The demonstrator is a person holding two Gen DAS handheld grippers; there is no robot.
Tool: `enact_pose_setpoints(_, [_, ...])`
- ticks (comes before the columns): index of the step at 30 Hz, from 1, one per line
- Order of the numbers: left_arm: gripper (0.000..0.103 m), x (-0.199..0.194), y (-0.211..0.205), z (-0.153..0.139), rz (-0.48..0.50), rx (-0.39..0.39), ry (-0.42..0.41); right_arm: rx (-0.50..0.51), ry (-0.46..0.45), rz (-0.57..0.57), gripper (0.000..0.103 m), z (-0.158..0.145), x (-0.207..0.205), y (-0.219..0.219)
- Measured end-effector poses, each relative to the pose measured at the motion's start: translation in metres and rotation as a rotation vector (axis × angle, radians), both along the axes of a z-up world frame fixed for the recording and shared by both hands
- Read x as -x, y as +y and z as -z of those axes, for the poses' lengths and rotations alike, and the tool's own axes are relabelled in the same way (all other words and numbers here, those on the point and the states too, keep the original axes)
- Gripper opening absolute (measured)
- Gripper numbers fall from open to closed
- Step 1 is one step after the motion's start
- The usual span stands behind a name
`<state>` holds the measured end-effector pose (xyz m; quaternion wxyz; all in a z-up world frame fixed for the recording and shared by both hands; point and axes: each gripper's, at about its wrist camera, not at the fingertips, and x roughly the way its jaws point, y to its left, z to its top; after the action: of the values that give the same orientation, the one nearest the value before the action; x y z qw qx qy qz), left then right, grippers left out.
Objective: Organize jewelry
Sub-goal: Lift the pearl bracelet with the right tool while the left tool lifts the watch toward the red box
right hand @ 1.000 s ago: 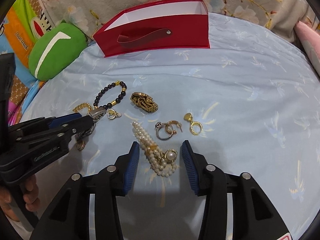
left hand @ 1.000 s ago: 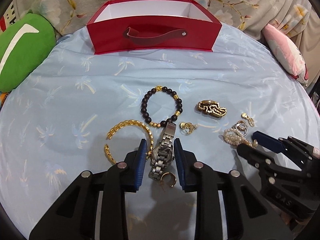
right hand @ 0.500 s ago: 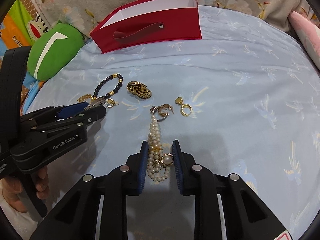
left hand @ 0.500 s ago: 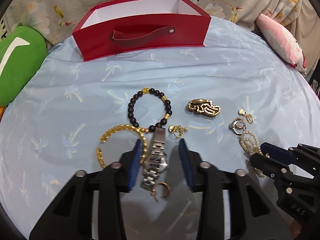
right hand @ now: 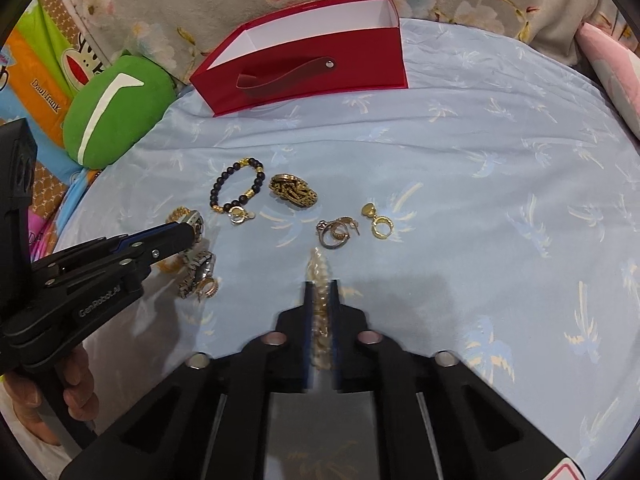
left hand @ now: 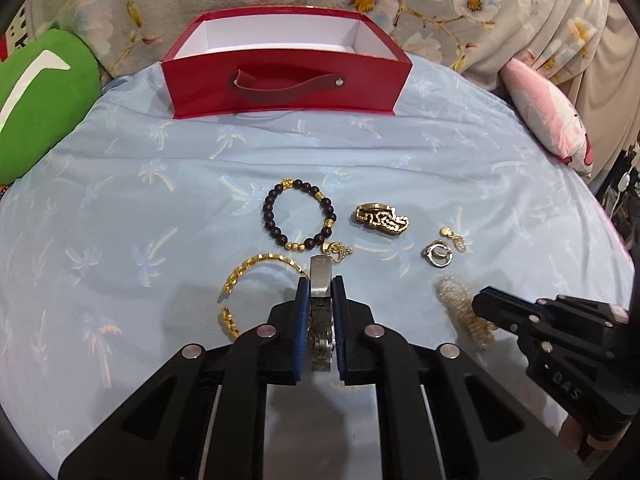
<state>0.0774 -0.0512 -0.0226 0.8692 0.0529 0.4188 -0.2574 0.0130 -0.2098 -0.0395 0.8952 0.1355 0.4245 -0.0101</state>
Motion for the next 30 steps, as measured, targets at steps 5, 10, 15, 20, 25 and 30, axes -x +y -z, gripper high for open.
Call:
enact_pose_setpoints(5, [0.010,0.010,0.011,-0.017,-0.009,0.026,-0.026,0.019,0.011,-0.022,0.000,0.003,-0.001,0.005])
enact_pose_setpoints(10, [0.010,0.015,0.020,-0.025,-0.023,0.048,-0.031,0.054,-0.005,-0.012,0.033,0.000,0.003,0.007])
enact_pose_setpoints(15, [0.010,0.020,0.029,-0.033,-0.028,0.076,-0.032,0.057,0.011,-0.030,0.042,0.006,-0.003,0.009])
enact_pose_setpoints(20, [0.010,0.023,0.037,-0.037,-0.041,0.081,-0.038,0.039,0.035,-0.022,0.014,0.015,-0.010,0.006])
enact_pose_setpoints(25, [0.010,0.024,0.047,-0.045,-0.059,0.097,-0.049,0.024,0.007,-0.015,0.013,0.004,-0.007,0.006])
enact_pose_setpoints(30, [0.010,0.022,0.053,-0.058,-0.076,0.112,-0.073,0.021,-0.059,-0.018,0.013,-0.023,-0.003,0.008])
